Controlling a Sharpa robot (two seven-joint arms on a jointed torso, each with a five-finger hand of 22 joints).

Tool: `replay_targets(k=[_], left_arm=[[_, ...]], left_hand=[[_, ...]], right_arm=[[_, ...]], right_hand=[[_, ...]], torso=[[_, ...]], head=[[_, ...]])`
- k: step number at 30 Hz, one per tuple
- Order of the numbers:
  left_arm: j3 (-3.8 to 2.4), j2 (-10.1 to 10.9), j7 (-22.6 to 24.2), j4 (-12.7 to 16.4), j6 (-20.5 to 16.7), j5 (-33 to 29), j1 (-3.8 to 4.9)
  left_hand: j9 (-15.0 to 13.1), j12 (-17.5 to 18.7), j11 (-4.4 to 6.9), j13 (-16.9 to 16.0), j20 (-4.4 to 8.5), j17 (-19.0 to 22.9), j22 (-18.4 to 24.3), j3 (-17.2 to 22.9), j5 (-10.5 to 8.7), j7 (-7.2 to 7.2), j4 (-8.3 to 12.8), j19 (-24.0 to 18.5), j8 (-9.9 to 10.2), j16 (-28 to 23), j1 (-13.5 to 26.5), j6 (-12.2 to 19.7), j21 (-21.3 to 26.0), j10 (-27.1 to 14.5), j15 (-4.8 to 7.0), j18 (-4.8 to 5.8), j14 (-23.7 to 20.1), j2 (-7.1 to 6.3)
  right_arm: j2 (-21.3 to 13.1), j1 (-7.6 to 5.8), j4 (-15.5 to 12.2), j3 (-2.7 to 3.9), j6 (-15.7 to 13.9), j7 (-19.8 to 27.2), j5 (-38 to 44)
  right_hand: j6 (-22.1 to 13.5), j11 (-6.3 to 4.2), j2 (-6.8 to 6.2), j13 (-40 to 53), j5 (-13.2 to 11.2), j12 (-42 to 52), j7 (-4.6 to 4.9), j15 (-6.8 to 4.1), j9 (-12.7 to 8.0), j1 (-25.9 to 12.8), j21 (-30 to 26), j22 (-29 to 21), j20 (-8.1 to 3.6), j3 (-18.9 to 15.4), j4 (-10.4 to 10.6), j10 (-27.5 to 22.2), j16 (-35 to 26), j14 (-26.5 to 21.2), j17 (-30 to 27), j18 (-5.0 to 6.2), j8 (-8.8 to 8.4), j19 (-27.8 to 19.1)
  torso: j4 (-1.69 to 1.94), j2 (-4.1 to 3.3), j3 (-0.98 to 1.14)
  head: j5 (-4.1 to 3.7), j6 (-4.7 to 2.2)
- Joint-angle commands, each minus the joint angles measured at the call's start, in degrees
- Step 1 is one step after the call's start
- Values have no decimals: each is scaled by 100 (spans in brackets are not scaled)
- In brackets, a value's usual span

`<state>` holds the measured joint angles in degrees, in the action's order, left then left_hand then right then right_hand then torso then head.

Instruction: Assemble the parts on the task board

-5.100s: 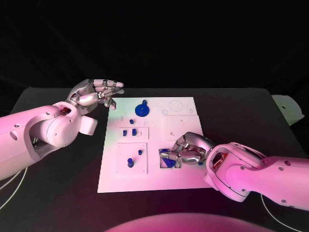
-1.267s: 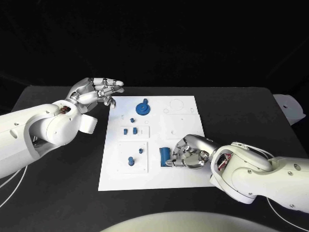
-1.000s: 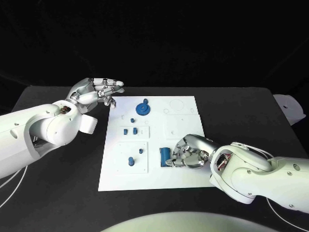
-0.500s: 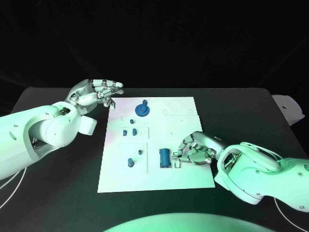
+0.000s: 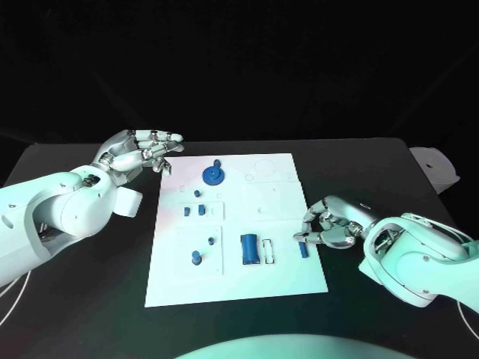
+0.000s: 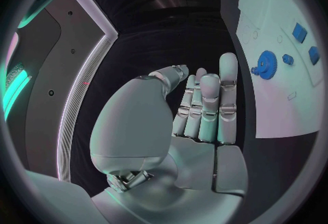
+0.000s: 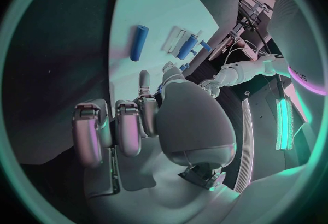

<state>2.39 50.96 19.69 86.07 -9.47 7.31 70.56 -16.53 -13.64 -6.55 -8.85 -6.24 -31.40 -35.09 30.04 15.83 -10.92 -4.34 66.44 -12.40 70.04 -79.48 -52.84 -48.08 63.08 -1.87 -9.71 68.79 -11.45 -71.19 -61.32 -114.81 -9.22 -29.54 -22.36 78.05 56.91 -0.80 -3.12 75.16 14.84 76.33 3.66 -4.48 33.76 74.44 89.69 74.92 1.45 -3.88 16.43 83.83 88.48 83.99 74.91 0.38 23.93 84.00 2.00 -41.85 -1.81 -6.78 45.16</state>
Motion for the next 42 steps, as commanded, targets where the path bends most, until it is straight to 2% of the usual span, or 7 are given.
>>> replay_targets(k=[1,8,21,33,34,37,42], left_arm=[[-1,-11,53,12,90,-20,1],[5,-13,54,4,96,-20,1],[8,-4,50,7,103,-20,1],[8,3,42,23,82,-21,1],[8,3,42,26,78,-21,1],[8,6,38,34,74,-21,2],[8,8,24,43,65,-21,2]], left_hand=[[7,-24,5,-8,-26,1,7,-38,-10,8,-7,24,-19,25,64,45,26,-46,12,-86,-29,4],[7,-24,5,-8,-26,1,7,-38,-10,8,-7,24,-19,25,64,45,26,-46,12,-86,-29,4],[7,-24,5,-8,-26,1,7,-38,-10,8,-7,24,-19,25,64,45,26,-46,12,-86,-29,4],[8,-34,5,-10,-27,7,9,-42,-9,8,-19,25,-23,27,79,47,29,-51,11,-86,-30,11],[8,-34,5,-10,-27,2,9,-42,-9,8,-20,25,-23,29,80,47,29,-51,11,-86,-28,12],[8,-41,2,-12,-30,4,12,-53,-16,6,-49,25,-26,32,115,49,33,-56,8,-85,-28,19],[8,-42,2,-12,-30,3,13,-56,-18,6,-55,25,-26,33,123,49,34,-58,7,-85,-27,20]], right_arm=[[-70,42,-17,-11,340,-107,567],[-126,99,-22,-23,443,-287,833],[111,296,99,-30,492,-459,946],[297,335,181,-30,521,-532,1115],[304,336,184,-30,532,-531,1160],[327,338,194,-30,570,-543,1330],[377,340,217,-30,634,-591,1606]], right_hand=[[-7,35,-5,710,-18,-19,17,35,-5,62,31,1508,47,-28,1,24,-27,506,1061,-38,-29,600],[18,32,-4,708,-24,-25,12,34,-7,86,31,1508,49,-34,4,22,-26,507,1068,-38,-25,600],[41,30,-1,705,-30,-29,9,33,-9,87,31,1508,50,-45,15,22,-28,506,1066,-38,-21,600],[87,1,124,716,-20,-13,-24,10,-42,280,31,1508,38,9,-6,39,-18,513,1093,-38,-48,600],[95,-5,151,716,-103,-14,-28,2,-53,386,31,1508,32,39,-15,40,-19,512,1092,-38,-60,600],[127,-14,282,724,-1110,-9,-36,-7,-92,754,31,1508,19,194,-22,50,-7,520,1126,-38,-100,600],[147,-34,294,729,-1177,-12,-59,-21,-132,1173,31,1508,6,482,-93,46,7,527,1161,-38,-141,600]], torso=[[-11,7,2],[-2,-1,1],[2,-6,7],[-1,-6,4],[1,-7,2],[5,-9,2],[4,-2,2]], head=[[-42,-17],[-82,-21],[-56,6],[-37,3],[-43,-24],[-48,-16],[-37,-6]])
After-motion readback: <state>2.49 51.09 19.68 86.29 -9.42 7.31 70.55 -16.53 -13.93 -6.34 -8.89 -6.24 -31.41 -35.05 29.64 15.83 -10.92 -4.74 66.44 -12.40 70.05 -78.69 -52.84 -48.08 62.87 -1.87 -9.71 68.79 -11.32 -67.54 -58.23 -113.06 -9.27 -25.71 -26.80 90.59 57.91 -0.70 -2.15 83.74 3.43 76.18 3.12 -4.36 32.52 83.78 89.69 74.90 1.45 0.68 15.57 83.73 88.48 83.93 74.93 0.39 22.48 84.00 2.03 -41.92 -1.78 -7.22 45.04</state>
